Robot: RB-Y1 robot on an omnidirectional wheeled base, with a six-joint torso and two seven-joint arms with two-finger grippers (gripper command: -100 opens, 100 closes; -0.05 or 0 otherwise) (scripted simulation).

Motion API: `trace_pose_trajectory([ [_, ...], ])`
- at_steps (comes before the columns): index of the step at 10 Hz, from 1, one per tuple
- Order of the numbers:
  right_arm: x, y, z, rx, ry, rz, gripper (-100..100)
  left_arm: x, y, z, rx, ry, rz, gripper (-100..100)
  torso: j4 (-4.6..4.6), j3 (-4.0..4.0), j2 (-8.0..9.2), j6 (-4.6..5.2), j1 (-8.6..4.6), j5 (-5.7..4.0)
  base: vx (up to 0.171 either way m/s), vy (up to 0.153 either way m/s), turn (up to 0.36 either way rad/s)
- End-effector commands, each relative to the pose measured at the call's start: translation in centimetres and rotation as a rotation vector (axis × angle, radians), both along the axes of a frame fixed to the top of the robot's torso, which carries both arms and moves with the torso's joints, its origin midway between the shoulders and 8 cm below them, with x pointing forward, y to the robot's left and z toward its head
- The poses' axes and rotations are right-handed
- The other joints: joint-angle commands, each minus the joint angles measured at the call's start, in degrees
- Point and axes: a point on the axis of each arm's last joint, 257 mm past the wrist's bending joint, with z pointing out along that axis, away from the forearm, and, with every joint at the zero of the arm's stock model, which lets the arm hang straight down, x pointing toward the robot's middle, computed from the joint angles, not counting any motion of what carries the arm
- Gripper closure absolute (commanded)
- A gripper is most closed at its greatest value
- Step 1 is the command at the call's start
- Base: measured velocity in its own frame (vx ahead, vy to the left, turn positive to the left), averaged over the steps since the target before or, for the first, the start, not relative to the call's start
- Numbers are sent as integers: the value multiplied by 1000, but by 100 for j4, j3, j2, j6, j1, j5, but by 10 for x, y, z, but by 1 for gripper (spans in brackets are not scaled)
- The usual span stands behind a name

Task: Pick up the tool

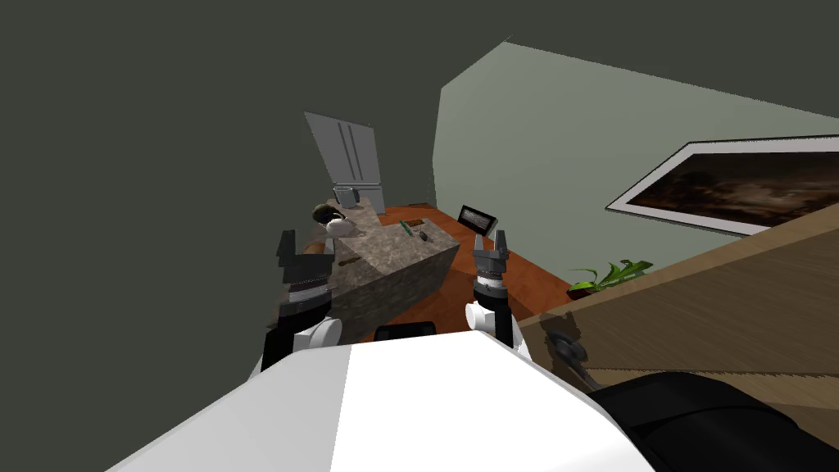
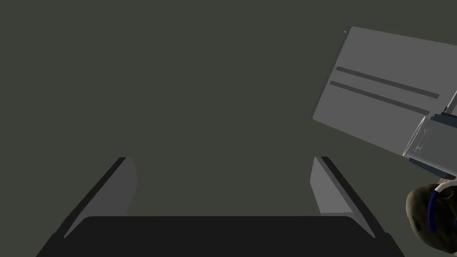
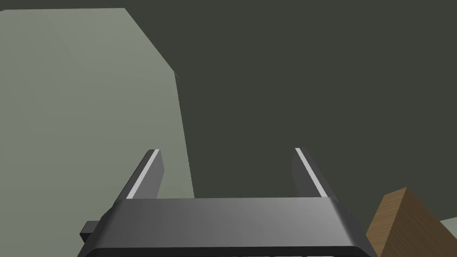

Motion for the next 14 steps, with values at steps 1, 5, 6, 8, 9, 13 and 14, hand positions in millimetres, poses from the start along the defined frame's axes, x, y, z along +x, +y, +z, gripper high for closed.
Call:
trace_pose_trajectory([
  [1, 0, 0, 0, 0, 0, 0, 0, 16, -8, -9, 24, 37, -38, -100, 0, 0, 0, 0, 0, 0, -13, -12, 28],
  [5, 0, 0, 0, 0, 0, 0, 0, 57, -19, -32, 57, 131, -98, -100, 2, 5, 9, 0, -11, -2, -30, -27, 34],
  [6, 0, 0, 0, 0, 0, 0, 0, 58, -19, -34, 56, 141, -99, -100, 2, 5, 8, 0, -10, -2, -23, -21, 13],
  [8, 0, 0, 0, 0, 0, 0, 0, 85, -24, -51, 72, 202, -124, -100, 1, 3, 5, 0, -8, -2, -20, -23, 41],
  [9, 0, 0, 0, 0, 0, 0, 0, 87, -24, -54, 71, 217, -125, -100, 1, 2, 4, 0, -8, -2, -15, -19, 19],
  [13, 0, 0, 0, 0, 0, 0, 0, 120, -26, -77, 84, 309, -143, -100, 0, 0, 0, 0, -5, -1, -8, -16, 32],
  [14, 0, 0, 0, 0, 0, 0, 0, 135, -26, -85, 90, 340, -149, -100, 0, -1, -2, 0, -5, -1, -2, -16, 53],
])
